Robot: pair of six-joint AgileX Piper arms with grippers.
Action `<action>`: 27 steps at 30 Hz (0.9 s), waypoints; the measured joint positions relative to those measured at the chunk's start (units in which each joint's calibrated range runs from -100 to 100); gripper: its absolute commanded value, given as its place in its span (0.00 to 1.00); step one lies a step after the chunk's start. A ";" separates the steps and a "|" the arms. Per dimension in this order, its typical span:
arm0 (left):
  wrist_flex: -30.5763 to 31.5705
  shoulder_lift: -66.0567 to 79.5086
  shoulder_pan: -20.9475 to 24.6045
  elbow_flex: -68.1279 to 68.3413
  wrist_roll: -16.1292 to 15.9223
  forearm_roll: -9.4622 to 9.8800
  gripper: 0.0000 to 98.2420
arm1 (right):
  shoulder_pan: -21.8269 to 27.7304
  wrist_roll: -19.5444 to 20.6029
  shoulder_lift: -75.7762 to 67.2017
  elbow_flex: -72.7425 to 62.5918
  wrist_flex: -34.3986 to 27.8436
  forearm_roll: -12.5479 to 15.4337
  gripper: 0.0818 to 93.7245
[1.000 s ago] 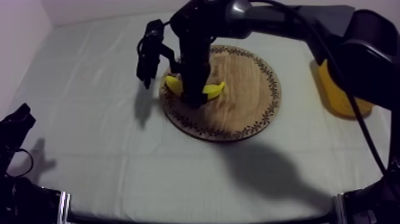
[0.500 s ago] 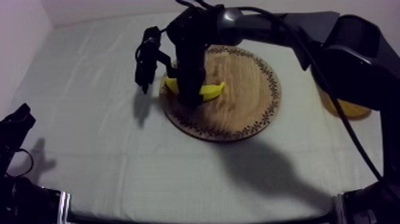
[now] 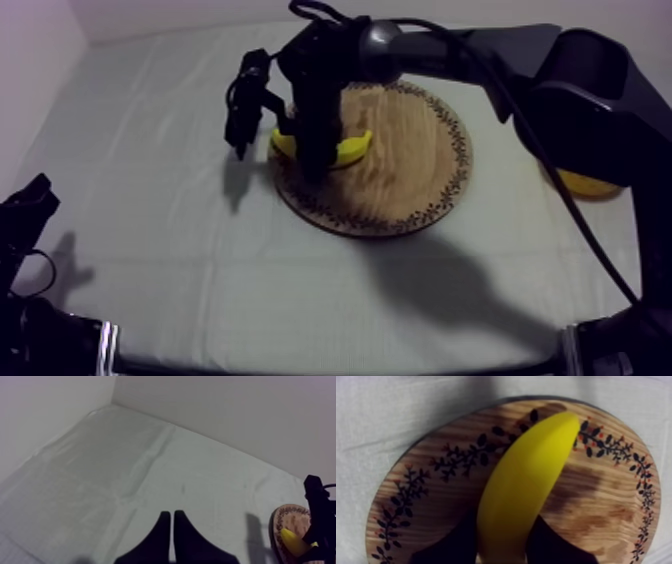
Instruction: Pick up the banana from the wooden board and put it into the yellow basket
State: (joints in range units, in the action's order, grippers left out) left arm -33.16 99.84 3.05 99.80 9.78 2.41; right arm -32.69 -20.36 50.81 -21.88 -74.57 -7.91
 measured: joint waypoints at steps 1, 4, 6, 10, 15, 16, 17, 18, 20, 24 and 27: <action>0.00 0.00 0.00 0.00 0.00 0.00 0.00 | -0.04 0.06 -0.11 0.02 0.00 -0.13 0.18; 0.00 0.00 0.00 0.00 0.00 0.00 0.00 | -0.12 0.34 -0.87 -0.02 -0.06 -0.25 0.18; 0.00 0.00 0.00 0.00 0.00 0.00 0.00 | -0.01 0.52 -1.76 -0.02 -0.07 -0.32 0.18; 0.00 0.00 0.00 0.00 0.00 0.00 0.00 | 0.50 0.52 -4.40 0.15 -0.15 -0.64 0.18; 0.00 0.00 0.00 0.00 0.00 0.00 0.00 | 1.67 0.17 -9.07 1.65 -0.65 -0.79 0.19; 0.00 0.00 0.00 0.00 0.00 0.00 0.00 | 2.04 0.08 -10.28 1.89 -1.06 -0.79 0.19; 0.00 0.00 0.00 0.00 0.00 0.00 0.00 | 2.40 -0.07 -11.49 2.08 -1.57 -0.79 0.19; 0.00 0.00 0.00 0.00 0.00 0.00 0.00 | 2.73 -0.20 -12.44 2.09 -2.02 -0.79 0.19; 0.00 0.00 0.00 0.00 0.00 0.00 0.00 | 3.33 -0.44 -14.81 2.09 -3.00 -0.73 0.20; 0.00 0.00 0.00 0.00 0.00 0.00 0.00 | 3.98 -0.98 -19.06 1.63 -6.11 -0.15 0.21; 0.00 0.00 0.00 0.00 0.00 0.00 0.00 | 4.23 -1.50 -22.22 1.48 -8.30 0.14 0.22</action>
State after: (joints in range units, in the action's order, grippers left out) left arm -33.16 99.84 3.05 99.80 9.78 2.41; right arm -28.47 -21.85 28.59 -20.40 -82.87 -7.77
